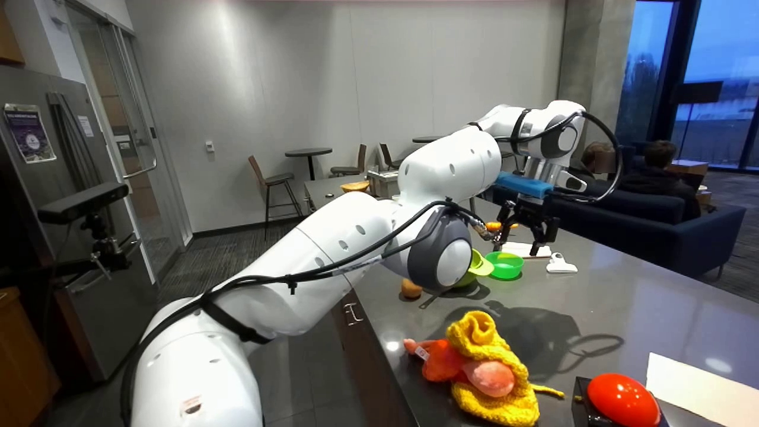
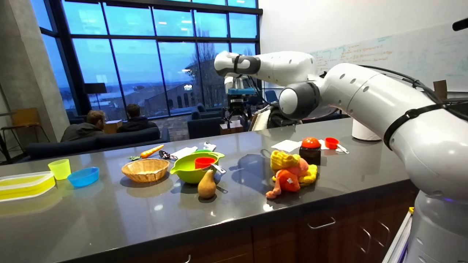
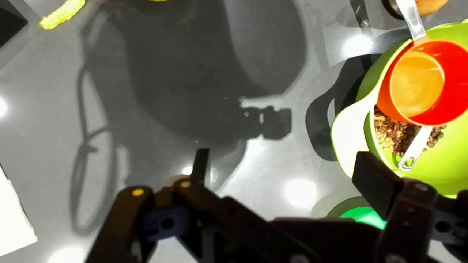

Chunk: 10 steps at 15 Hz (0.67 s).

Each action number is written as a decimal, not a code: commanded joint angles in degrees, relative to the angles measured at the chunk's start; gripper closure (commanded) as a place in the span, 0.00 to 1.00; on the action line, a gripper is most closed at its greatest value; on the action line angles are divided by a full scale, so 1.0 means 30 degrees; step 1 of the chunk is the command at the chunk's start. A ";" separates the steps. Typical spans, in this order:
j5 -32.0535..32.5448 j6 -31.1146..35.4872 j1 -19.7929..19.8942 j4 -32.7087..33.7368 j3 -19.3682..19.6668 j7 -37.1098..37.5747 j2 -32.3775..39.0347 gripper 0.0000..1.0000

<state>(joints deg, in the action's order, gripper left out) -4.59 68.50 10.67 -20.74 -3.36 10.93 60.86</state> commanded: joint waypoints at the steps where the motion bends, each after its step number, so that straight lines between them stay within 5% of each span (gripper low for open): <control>1: -0.0770 -0.0690 0.0494 -0.0564 0.0275 0.1990 -0.0842 0.00; 10: -0.1499 -0.1058 0.1482 -0.0855 0.0673 0.6580 -0.0976 0.00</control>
<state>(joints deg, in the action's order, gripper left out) -7.43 65.86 14.50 -21.15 -2.19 26.33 59.63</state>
